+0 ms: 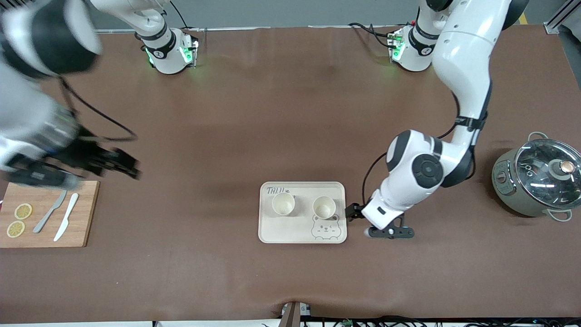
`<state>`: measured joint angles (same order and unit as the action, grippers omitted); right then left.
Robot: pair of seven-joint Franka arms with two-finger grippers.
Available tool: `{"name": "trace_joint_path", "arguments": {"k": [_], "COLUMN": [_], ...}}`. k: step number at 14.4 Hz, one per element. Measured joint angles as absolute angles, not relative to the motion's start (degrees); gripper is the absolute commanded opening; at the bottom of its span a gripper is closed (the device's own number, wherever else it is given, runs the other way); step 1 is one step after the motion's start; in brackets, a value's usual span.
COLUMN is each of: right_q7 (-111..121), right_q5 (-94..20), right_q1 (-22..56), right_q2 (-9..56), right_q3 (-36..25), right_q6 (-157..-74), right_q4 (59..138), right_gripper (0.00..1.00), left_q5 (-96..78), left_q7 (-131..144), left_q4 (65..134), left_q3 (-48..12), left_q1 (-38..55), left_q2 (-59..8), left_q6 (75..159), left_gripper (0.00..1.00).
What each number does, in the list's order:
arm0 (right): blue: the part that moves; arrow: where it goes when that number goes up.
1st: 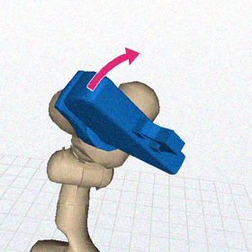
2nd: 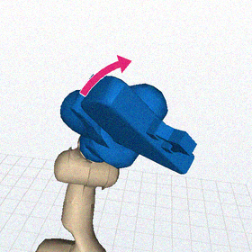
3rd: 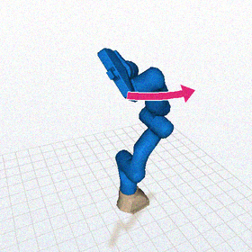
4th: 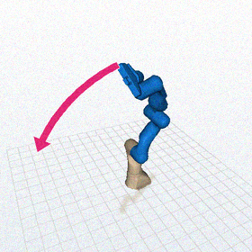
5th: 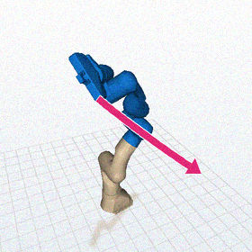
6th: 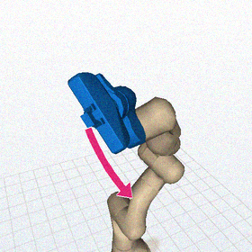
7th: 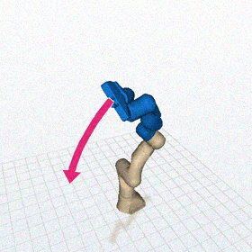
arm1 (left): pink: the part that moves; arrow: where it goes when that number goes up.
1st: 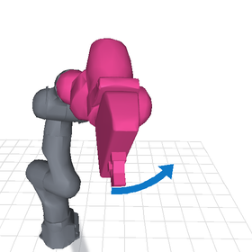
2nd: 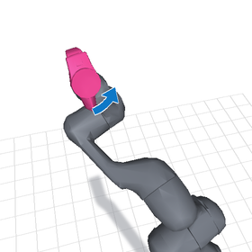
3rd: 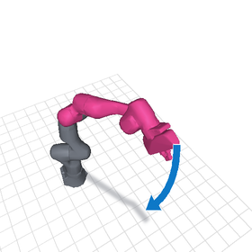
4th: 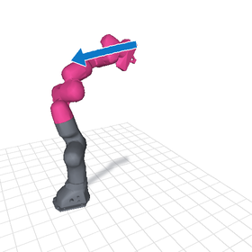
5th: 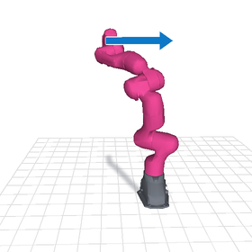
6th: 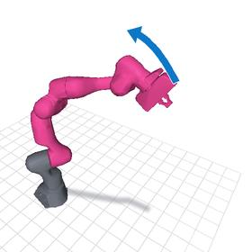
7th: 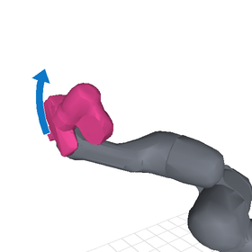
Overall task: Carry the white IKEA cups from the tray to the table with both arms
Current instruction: 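Move both grippers from rest toward the white cups on the tray, then lower both grippers around the two white cups and close them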
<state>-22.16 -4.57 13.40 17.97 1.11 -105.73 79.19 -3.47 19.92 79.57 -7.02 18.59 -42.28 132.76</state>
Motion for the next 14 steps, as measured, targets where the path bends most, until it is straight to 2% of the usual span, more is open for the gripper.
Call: {"name": "trace_joint_path", "arguments": {"k": [3, 7, 14], "right_q7": [-30.9, -39.3, -45.6], "right_q5": [-3.3, 0.9, 3.5], "right_q1": [21.8, 28.9, 33.0], "right_q2": [26.4, 34.1, 40.4], "right_q3": [1.1, 1.0, 0.8], "right_q6": [-115.3, -124.3, -131.9], "right_q4": [79.1, 79.0, 78.7], "right_gripper": [1.0, 1.0, 1.0], "left_q5": [-3.5, -2.2, -1.3], "left_q7": [24.6, 30.1, 30.3], "left_q4": [79.6, 79.6, 82.4], "left_q3": [-7.1, -6.9, -6.4], "left_q1": [22.8, 26.3, 25.6], "left_q2": [-44.9, -45.7, -46.1], "left_q6": [134.1, 134.6, 136.6], "left_gripper": [1.0, 1.0, 1.0]}}
